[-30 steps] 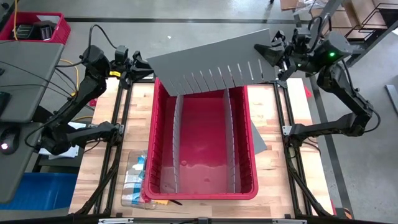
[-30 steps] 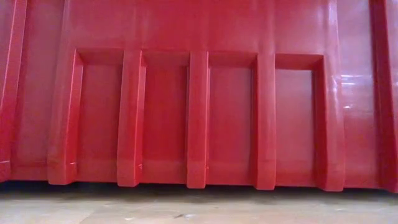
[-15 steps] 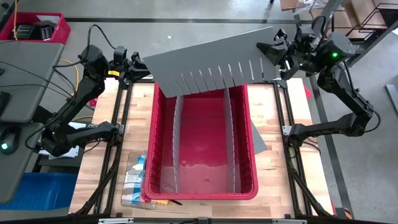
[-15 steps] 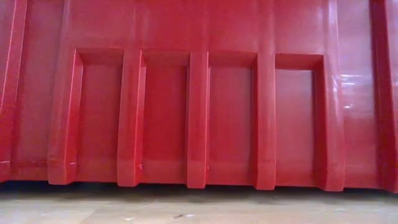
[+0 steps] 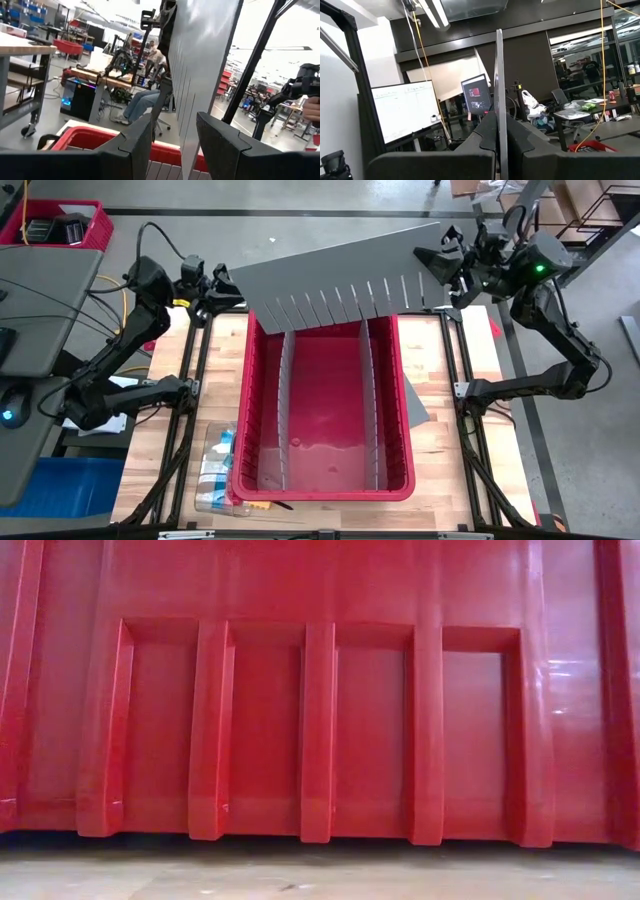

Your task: Sort Items/Unsort Items

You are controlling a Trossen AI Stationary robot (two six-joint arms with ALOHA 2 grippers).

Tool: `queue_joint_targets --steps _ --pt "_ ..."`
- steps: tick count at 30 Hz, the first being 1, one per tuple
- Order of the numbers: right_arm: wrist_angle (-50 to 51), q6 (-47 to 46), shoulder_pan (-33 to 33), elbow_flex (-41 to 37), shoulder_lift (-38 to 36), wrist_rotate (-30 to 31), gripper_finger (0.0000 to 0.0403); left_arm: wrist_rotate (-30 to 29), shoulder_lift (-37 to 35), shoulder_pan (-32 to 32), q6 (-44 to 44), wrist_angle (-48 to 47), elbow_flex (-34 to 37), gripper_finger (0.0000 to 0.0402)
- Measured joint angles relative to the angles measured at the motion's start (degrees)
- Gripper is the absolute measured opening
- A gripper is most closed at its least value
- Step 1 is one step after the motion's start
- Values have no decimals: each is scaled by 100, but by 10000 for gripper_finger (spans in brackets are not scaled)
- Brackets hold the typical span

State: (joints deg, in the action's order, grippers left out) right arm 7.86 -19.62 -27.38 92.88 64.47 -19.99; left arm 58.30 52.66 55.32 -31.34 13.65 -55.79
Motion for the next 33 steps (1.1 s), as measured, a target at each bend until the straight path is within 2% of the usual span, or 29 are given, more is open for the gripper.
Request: queue_joint_targets --steps 6,16,21,28,33 --pt "-1 -4 0 2 -2 2 0 -34 -11 -267 -21 -6 0 152" --pt "-43 -4 0 7 -2 7 0 -66 -283 -288 -253 4 0 152" --pt "-97 -5 0 7 -3 7 0 -239 -190 -290 -134 -1 1 152" --pt "-123 -93 -2 13 2 17 0 -354 3 -314 -149 600 2 152" --pt "-66 -92 -2 16 10 36 0 -395 9 -416 -156 684 2 152"
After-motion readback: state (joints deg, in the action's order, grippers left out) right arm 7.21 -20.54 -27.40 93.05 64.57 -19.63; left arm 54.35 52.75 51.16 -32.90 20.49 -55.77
